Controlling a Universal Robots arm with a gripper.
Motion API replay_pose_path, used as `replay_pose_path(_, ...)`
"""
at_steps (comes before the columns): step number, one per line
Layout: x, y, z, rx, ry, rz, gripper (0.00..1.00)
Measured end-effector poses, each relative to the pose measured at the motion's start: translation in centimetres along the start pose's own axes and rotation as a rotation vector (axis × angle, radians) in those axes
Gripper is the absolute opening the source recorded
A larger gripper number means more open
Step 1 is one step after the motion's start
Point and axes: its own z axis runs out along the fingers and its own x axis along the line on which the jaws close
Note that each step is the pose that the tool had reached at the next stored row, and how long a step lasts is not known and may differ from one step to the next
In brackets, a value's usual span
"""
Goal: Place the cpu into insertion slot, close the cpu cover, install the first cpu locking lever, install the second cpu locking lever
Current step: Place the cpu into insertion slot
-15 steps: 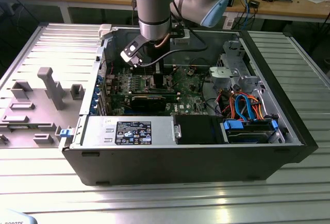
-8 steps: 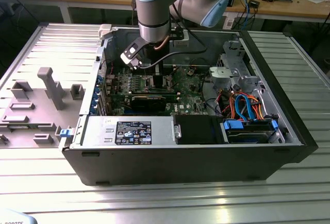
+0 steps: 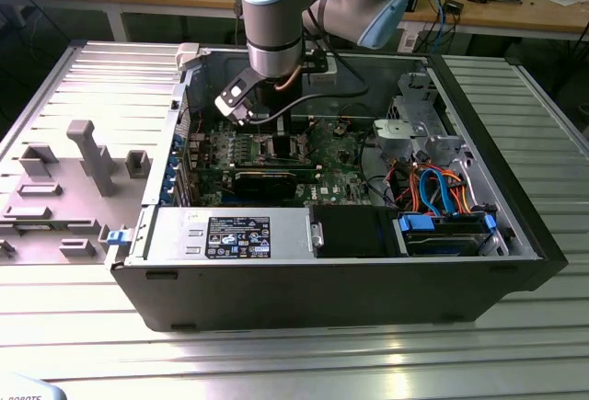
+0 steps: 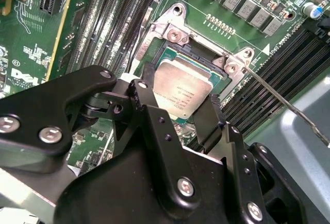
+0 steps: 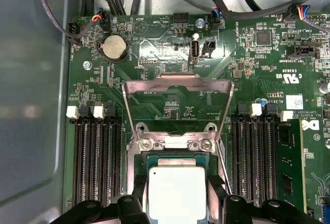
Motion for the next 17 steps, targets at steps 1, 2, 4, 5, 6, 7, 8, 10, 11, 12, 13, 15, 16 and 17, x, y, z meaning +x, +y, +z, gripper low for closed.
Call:
replay_pose_path(1,-0.01,0.0,0.0,0.0001,-0.0001,0.0,0.54)
replay_pose_path(2,-0.01,0.0,0.0,0.0001,-0.0002,0.0,0.54)
replay_pose_path(4,-0.01,0.0,0.0,0.0,-0.0002,0.0,0.54)
replay_pose_path(5,-0.01,0.0,0.0,0.0001,-0.0002,0.0,0.54)
replay_pose_path(6,-0.01,0.0,0.0,0.0001,-0.0002,0.0,0.54)
replay_pose_path(7,-0.01,0.01,0.01,-0.0003,-0.0001,0.0,0.55)
replay_pose_path(8,-0.01,0.01,0.01,-0.0002,0.0001,0.0,0.55)
replay_pose_path(10,-0.01,0.0,0.0,0.0,0.0,0.0,0.62)
replay_pose_path(11,-0.01,0.0,0.0,0.0,-0.0001,0.0,0.62)
replay_pose_path(12,-0.01,0.0,0.0,0.0001,-0.0002,0.0,0.62)
replay_pose_path(13,-0.01,0.0,0.0,0.0,-0.0002,0.0,0.62)
replay_pose_path(15,-0.01,0.0,0.0,0.0001,-0.0002,0.0,0.62)
replay_pose_path(16,-0.01,0.0,0.0,0.0,-0.0002,0.0,0.62)
replay_pose_path(17,-0.02,0.04,0.0,0.0001,-0.0002,0.0,0.62)
